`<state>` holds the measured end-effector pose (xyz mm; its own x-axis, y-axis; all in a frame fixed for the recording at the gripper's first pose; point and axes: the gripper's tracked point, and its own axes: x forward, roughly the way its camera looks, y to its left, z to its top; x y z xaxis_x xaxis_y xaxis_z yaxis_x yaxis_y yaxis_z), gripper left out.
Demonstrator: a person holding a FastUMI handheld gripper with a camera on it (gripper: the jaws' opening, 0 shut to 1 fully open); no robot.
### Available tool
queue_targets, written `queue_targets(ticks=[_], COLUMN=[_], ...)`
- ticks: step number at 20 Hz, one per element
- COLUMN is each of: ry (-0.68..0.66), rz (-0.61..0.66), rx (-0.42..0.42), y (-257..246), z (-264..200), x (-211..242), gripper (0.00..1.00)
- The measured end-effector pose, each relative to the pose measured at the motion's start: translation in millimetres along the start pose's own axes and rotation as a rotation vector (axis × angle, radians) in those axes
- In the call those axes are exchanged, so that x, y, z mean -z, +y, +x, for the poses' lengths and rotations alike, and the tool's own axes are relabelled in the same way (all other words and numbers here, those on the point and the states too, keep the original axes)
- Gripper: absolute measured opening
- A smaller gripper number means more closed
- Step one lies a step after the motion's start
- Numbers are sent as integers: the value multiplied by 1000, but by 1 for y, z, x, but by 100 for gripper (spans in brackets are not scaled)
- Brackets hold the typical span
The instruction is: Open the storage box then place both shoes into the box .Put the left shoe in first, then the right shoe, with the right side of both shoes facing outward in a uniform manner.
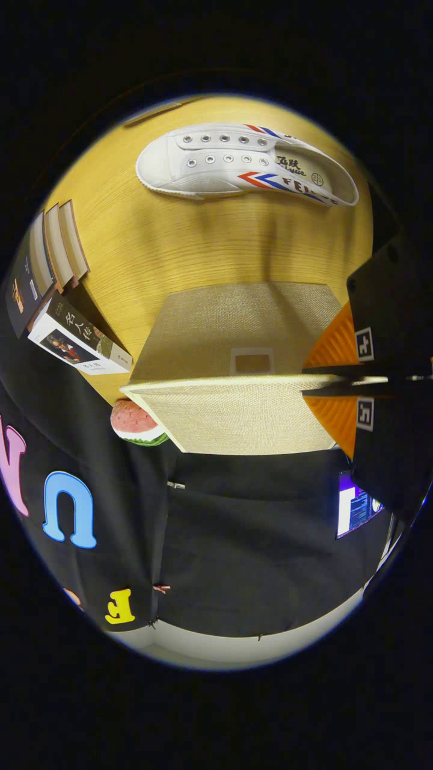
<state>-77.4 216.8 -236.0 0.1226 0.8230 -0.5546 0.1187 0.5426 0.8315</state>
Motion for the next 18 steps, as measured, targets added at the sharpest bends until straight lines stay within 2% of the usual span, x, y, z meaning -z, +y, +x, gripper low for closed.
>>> queue_targets(ticks=[4,12,18], ry=[0,-17,-12], rz=[-70,-100,-170], rx=[31,-52,-137], y=[10,73,146], z=[-6,-16,-9], x=[-2,-6,2], gripper=[5,5,5])
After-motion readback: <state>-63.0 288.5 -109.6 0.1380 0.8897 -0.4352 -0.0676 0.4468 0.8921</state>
